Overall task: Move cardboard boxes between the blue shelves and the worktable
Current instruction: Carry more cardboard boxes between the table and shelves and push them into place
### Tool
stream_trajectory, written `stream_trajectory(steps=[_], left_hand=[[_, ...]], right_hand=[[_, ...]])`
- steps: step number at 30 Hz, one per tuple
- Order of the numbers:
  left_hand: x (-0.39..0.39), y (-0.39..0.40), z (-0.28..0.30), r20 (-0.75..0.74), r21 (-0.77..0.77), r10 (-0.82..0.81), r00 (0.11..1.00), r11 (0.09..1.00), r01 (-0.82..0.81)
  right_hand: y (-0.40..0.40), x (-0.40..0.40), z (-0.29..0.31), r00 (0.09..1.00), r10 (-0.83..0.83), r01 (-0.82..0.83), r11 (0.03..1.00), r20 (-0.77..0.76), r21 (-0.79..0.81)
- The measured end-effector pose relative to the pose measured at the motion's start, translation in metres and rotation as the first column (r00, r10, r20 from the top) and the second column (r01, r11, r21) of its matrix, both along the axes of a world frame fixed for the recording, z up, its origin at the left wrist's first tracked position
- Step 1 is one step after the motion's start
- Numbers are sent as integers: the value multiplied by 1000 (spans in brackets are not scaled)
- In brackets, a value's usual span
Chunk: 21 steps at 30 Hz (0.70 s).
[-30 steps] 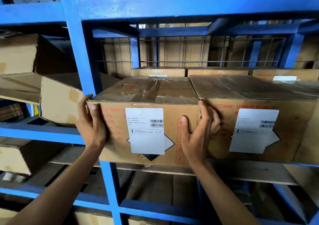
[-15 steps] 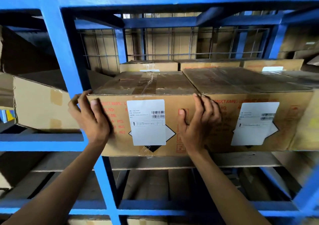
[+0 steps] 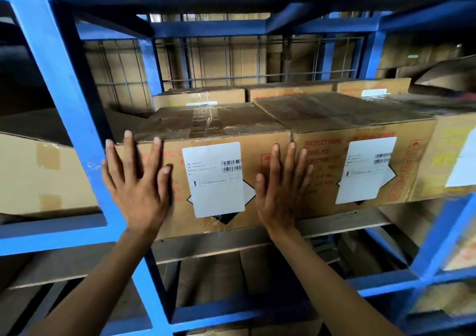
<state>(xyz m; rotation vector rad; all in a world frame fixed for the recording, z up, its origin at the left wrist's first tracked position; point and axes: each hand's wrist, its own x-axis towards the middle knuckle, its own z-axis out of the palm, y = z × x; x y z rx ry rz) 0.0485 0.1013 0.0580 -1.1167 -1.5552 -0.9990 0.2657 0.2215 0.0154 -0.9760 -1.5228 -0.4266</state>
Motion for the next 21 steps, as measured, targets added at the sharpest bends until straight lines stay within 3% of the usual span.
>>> stream_trajectory(steps=[4, 21], left_hand=[[5, 6, -4, 68, 1, -19, 997, 1000, 19], [-4, 18, -2, 30, 88, -94, 995, 992, 91]], right_hand=[[2, -2, -3, 1000, -11, 12, 1000, 15, -9], [13, -12, -2, 999, -39, 39, 999, 11, 15]])
